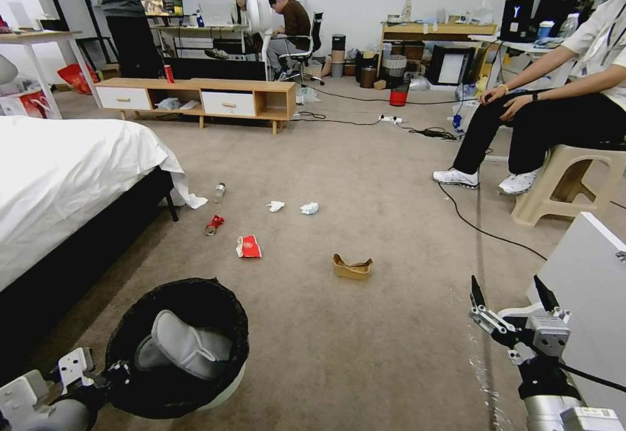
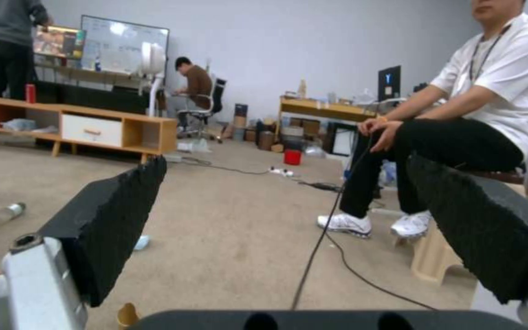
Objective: Pick up the trash bin, then pick up the garbage from the floor and place it into the trash bin.
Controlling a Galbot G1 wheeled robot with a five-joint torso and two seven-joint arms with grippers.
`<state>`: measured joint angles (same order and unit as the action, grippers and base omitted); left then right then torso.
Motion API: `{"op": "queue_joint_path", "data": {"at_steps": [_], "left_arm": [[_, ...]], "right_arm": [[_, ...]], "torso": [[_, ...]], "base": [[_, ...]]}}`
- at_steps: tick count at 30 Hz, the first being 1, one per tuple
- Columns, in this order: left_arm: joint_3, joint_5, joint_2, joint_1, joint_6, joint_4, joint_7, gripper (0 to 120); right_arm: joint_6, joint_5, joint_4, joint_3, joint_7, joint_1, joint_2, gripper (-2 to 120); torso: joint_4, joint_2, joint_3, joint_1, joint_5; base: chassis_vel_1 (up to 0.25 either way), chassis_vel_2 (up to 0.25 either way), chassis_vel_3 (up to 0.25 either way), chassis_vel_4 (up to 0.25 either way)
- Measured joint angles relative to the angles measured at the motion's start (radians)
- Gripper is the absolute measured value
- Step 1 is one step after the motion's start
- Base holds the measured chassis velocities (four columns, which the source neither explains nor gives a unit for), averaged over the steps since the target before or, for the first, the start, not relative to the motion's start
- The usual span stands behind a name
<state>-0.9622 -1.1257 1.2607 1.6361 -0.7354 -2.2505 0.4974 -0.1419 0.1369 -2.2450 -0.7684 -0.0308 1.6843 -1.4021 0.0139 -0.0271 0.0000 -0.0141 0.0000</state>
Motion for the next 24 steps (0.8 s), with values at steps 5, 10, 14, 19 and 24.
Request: {"op": "queue_joint_path", "data": {"at_steps": [5,10,14,19,24], "left_arm": [[0.0,0.001,0.002,-0.001,0.0,0.0,0.0,1],[0.0,0.001,0.005,-0.001,0.0,0.0,0.0,1],[0.0,0.003,0.006,-0.001,0.0,0.0,0.0,1],[0.003,0.012,0.008,-0.001,0.0,0.004,0.0,1],[0.004,0.015,0.009,-0.002,0.0,0.006,0.0,1]], "right_arm": [[0.001,0.001,0.0,0.0,0.0,-0.002,0.001,100],[0.002,0.001,0.001,-0.001,-0.001,-0.003,0.001,100],[0.003,0.002,0.002,-0.001,-0.001,-0.005,0.002,100],[0.003,0.0,0.007,-0.003,-0.002,-0.008,0.0,100],[0.003,-0.001,0.01,-0.005,-0.002,-0.009,-0.001,100]], "torso": [[-0.0001,0.0,0.0,0.0,0.0],[-0.0001,0.0,0.0,0.0,0.0],[-0.0001,0.0,0.0,0.0,0.0],[0.0,0.0,0.0,0.0,0.0],[0.0,0.0,0.0,0.0,0.0]], "base": [[0.035,0.02,0.026,0.017],[0.01,0.006,0.005,0.006],[0.0,0.0,0.0,0.0],[0.0,0.0,0.0,0.0],[0.0,0.0,0.0,0.0]]}}
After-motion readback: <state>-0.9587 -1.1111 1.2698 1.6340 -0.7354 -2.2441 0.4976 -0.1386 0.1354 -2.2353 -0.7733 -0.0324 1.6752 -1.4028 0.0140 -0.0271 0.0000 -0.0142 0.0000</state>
